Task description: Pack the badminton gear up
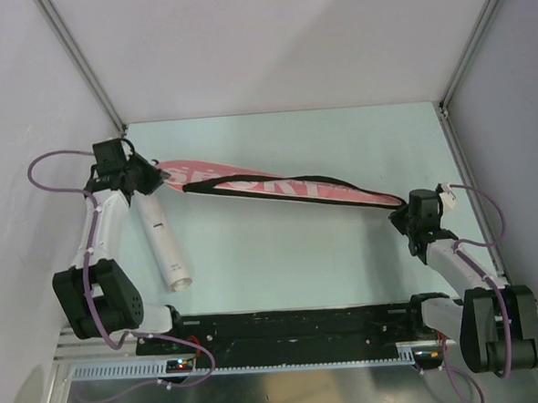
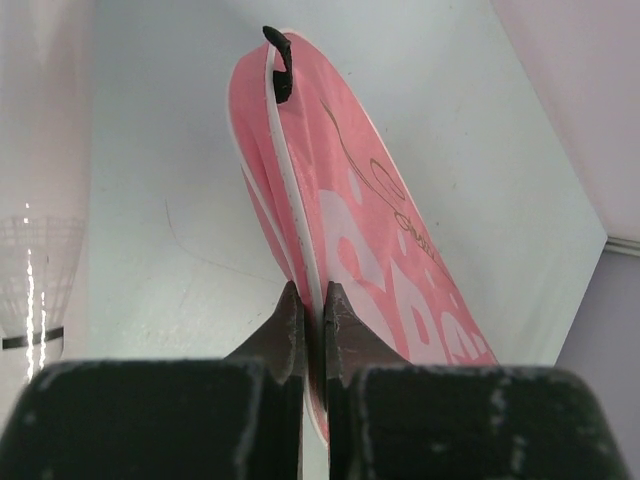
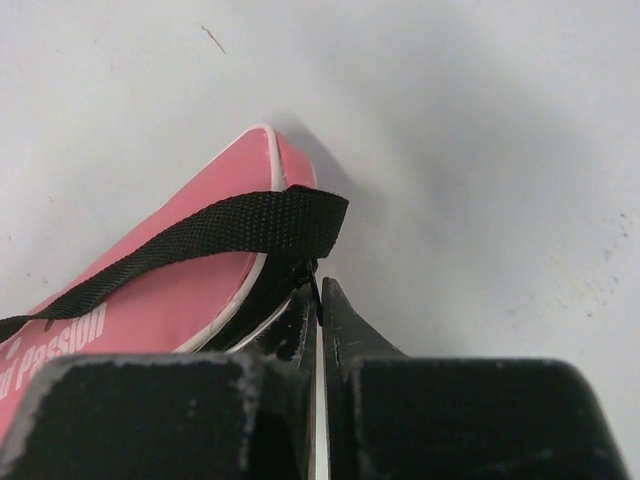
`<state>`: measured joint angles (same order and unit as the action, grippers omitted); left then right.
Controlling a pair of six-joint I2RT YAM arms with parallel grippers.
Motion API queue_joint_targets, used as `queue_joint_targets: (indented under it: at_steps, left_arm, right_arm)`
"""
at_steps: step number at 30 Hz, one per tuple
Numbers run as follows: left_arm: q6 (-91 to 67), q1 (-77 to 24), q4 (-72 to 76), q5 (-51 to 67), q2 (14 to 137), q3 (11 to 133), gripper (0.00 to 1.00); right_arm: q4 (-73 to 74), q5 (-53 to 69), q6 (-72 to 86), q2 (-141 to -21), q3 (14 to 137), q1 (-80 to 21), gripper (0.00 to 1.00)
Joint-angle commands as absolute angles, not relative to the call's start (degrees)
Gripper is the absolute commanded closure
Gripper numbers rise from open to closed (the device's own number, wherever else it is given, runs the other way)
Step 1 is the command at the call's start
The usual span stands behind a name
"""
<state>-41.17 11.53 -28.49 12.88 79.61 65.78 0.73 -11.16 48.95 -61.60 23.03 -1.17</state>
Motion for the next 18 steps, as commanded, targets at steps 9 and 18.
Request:
queue_joint_targets:
  at_steps: [9,18]
  left_arm:
    - [-24.62,14.65,-21.82,20.30,89.54,82.28,0.99]
    - [-22.19,7.13,-14.18,22.54,102.66,92.98,0.71]
  right_arm:
    - [-1.62,-10.28,45.21,-58.52,23.23,3.37,1.00]
    - [6.96,-12.52,46.62,-51.29,24.12,-10.38,0.70]
